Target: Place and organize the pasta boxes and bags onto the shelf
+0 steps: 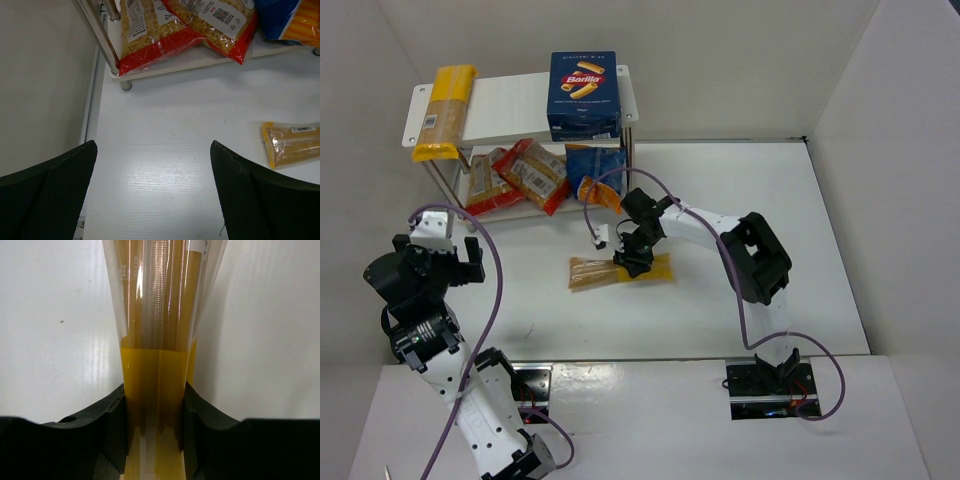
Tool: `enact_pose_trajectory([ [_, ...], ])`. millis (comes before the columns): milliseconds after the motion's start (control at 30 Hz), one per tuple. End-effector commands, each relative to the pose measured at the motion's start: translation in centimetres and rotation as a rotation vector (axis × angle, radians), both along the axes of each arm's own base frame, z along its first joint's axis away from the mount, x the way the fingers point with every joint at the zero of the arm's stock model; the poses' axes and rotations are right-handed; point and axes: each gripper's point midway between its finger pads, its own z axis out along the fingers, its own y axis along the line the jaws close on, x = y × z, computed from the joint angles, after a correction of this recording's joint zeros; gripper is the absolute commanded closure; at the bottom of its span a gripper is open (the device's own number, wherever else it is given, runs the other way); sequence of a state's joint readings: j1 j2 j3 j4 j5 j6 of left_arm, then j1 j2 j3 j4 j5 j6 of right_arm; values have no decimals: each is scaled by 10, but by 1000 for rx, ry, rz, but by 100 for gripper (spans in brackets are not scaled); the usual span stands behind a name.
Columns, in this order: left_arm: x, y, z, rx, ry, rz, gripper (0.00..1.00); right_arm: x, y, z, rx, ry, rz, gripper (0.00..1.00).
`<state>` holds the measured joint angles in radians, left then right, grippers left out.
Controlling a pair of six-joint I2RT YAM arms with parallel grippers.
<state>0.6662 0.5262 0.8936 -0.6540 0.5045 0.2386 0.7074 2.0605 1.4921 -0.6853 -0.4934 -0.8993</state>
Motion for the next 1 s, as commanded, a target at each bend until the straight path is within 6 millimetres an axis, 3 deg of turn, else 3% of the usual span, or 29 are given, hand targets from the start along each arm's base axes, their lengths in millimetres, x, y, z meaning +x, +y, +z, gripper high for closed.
enact_pose_trajectory([
  [0, 4, -5, 0, 14, -5, -54, 1, -57, -3, 14, 21, 220, 58, 100],
  [67, 5, -8, 0, 14, -5, -66, 1, -55, 1, 34, 63, 220, 69, 100],
  [267, 7, -16, -3, 7, 8, -111, 1, -55, 4, 67, 161, 315, 60, 100],
  [367, 8, -18, -3, 7, 8, -122, 1, -55, 2, 62, 174, 404, 58, 100],
  [467, 10, -24, -5, 7, 13, -159, 1, -48, 4, 70, 214, 467, 52, 100],
  [733, 18, -69, -13, -4, 74, -457, 1, -42, 7, 95, 307, 561, 50, 100],
  [967, 11, -100, -30, 144, 120, -705, 1, -46, 14, 112, 351, 619, 22, 100],
])
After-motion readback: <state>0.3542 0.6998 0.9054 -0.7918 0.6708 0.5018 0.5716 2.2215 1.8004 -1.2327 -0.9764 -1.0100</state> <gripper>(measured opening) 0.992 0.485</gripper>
